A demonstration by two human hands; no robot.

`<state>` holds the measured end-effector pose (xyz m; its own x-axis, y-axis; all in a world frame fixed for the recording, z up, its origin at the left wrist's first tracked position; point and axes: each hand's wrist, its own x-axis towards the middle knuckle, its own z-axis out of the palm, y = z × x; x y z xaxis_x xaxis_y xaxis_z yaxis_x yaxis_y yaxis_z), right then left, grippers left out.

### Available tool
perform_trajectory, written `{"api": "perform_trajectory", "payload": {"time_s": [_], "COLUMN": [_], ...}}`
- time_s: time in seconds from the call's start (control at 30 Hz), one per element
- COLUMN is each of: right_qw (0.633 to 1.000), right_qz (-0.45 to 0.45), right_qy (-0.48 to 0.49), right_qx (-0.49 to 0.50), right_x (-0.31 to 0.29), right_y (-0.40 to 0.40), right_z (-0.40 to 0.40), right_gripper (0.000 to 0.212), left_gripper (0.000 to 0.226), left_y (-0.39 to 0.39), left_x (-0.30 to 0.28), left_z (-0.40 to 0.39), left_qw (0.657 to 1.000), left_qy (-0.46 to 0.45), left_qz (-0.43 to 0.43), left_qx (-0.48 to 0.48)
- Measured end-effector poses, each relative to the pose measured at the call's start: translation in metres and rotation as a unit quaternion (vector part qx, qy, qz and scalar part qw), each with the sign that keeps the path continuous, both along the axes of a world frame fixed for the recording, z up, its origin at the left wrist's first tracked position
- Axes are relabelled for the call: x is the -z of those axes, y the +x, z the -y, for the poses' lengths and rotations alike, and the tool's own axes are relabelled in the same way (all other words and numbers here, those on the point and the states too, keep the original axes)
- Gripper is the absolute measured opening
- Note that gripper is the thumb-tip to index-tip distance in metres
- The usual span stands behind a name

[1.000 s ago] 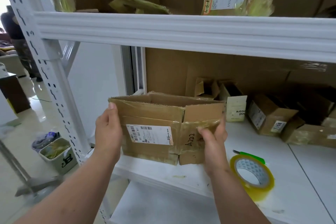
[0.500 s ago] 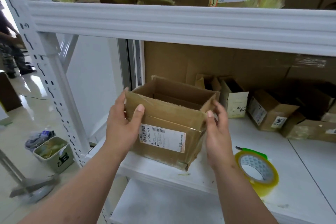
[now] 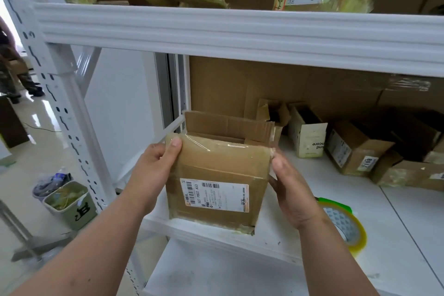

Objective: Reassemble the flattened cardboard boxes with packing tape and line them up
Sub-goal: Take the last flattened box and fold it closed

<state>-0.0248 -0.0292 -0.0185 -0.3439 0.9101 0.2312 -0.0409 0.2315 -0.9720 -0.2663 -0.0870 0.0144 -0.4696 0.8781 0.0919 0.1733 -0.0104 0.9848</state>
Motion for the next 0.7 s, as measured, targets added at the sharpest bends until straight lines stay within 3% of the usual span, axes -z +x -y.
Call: {"api": "perform_trajectory", "payload": {"time_s": [0.1, 0.2, 0.33, 0.53, 0.6, 0.7], "right_qw": [0.999, 0.991, 0.99, 0.994, 0.995, 0.996], "right_qz": [-0.031, -0.099, -0.104, -0.076, -0.051, -0.016], "right_qy": [-0.025, -0.054, -0.052, -0.067, -0.078, -0.08], "right_qx": [0.037, 0.071, 0.083, 0.028, 0.027, 0.03], "right_x": [-0.005, -0.009, -0.005, -0.007, -0.012, -0.018], "right_y": [-0.002, 0.0, 0.008, 0.022, 0.023, 0.02], "right_z": [0.0, -0.005, -0.017, -0.032, -0.036, -0.04], "right_gripper": [0.046, 0.025, 0.056, 0.108, 0.115, 0.116], "left_gripper": [0.039, 0.025, 0.023, 0.085, 0.103, 0.111], "left_y": [0.007, 0.019, 0.027, 0.024, 0.021, 0.018], "left_x": [-0.002, -0.001, 0.004, -0.014, -0.021, -0.022], "left_z": [-0.003, -0.01, -0.017, -0.026, -0.03, -0.036], "left_qw": [1.0, 1.0, 0.999, 0.995, 0.991, 0.985], "left_qy": [0.005, 0.001, -0.011, -0.016, -0.012, -0.01], "left_qz": [0.004, 0.006, -0.037, -0.099, -0.106, -0.101], "left_qx": [-0.014, -0.003, -0.005, 0.028, 0.076, 0.138]}}
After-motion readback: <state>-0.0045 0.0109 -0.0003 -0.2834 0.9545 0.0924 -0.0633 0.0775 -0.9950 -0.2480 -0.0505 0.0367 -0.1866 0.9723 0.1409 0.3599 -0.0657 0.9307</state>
